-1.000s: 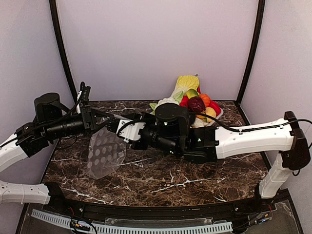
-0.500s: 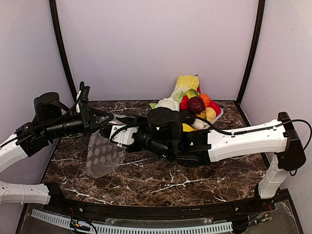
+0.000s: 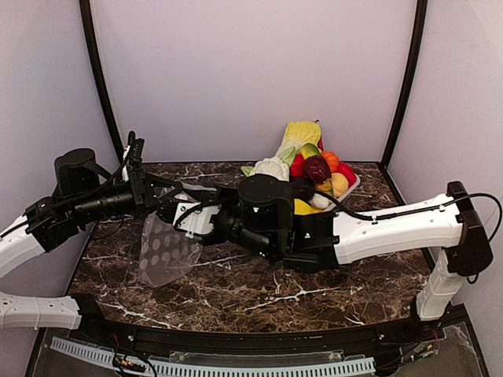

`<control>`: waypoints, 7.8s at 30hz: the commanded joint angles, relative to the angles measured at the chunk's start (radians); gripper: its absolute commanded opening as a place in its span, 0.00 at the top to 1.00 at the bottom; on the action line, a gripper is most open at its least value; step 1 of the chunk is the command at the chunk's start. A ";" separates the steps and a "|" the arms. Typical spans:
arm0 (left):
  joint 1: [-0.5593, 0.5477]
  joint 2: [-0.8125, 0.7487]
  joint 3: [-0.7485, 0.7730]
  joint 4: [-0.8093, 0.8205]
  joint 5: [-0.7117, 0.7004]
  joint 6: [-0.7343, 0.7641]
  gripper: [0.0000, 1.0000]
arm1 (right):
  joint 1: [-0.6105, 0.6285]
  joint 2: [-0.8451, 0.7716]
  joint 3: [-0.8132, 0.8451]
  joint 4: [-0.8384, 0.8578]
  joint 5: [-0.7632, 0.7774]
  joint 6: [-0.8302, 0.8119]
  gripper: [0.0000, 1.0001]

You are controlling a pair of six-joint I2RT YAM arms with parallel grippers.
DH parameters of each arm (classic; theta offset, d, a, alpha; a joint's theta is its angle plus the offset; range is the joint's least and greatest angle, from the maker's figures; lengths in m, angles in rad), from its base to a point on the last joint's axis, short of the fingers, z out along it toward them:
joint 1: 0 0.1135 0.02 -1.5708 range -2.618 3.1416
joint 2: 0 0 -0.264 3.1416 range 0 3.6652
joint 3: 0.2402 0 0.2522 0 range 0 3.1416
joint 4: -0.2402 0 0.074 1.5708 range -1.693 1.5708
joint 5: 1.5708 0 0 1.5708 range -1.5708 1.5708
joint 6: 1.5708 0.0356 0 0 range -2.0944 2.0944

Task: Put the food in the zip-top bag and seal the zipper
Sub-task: Pass from the left arm to the right, then hold the zipper food storage bag, then unzip the zipper from the zipper food storage bag.

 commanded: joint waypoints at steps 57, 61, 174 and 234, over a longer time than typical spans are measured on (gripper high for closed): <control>0.026 0.342 0.394 -0.260 0.377 1.159 0.46 | -0.416 -0.206 0.086 -0.473 -0.997 0.858 0.99; 0.025 0.368 0.391 -0.258 0.443 1.146 0.52 | -0.430 -0.207 0.083 -0.491 -1.026 0.855 0.99; 0.075 0.394 0.243 0.123 0.593 0.867 0.99 | -0.438 -0.187 -0.019 -0.479 -1.039 0.934 1.00; 0.138 0.301 0.188 0.233 0.483 0.795 0.99 | -0.442 -0.183 -0.085 -0.476 -1.013 0.965 1.00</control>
